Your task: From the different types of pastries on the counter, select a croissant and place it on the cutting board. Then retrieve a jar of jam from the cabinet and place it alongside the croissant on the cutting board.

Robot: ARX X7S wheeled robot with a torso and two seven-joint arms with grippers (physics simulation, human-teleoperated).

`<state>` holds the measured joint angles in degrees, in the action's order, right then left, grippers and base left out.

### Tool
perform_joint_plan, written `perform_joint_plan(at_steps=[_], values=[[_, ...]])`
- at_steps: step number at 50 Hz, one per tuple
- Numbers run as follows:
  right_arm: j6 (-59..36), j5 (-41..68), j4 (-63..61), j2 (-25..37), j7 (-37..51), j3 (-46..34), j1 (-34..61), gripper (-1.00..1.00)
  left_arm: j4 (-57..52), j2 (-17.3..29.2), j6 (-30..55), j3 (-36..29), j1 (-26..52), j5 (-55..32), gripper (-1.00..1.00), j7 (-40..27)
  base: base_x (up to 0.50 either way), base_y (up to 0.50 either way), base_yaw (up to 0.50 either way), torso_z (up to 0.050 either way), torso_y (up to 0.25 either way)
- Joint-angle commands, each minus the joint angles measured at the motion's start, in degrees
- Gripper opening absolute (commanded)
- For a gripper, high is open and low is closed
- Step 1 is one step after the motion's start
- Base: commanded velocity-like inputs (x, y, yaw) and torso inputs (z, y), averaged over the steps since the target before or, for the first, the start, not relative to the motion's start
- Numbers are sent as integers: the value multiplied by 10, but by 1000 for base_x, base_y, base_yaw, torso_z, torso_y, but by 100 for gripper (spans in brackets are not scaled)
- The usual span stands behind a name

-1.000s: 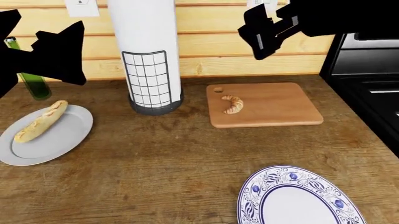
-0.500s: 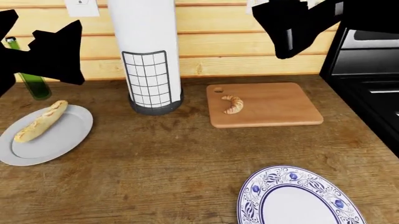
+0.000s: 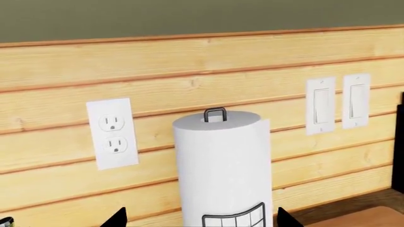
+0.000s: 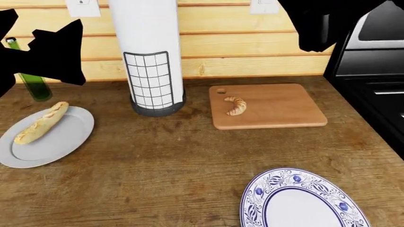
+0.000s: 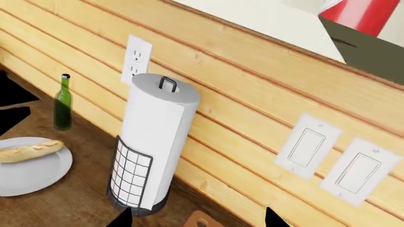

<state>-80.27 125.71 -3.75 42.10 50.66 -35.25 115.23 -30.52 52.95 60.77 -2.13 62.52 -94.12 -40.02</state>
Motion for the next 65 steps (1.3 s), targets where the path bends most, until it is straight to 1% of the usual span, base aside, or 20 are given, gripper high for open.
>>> perform_joint_plan(at_steps=[1, 15, 27, 54, 65], values=[[17, 36, -20, 5, 20, -8, 23, 100, 0, 4, -5, 3, -7, 4, 100, 4, 0, 0, 0, 0, 0], [28, 40, -16, -10, 14, 0, 58, 100, 0, 7, -8, 2, -7, 1, 100, 2, 0, 0, 0, 0, 0], [26, 34, -3, -37, 2, -1, 88, 100, 0, 8, -12, 3, -8, 1, 100, 2, 0, 0, 0, 0, 0], [-8, -55, 49, -92, -72, 20, 148, 100, -1, 12, -17, 0, -9, -3, 100, 2, 0, 0, 0, 0, 0], [-30, -120, 69, -110, -119, 39, 174, 100, -1, 11, -19, -2, -10, -3, 100, 2, 0, 0, 0, 0, 0]])
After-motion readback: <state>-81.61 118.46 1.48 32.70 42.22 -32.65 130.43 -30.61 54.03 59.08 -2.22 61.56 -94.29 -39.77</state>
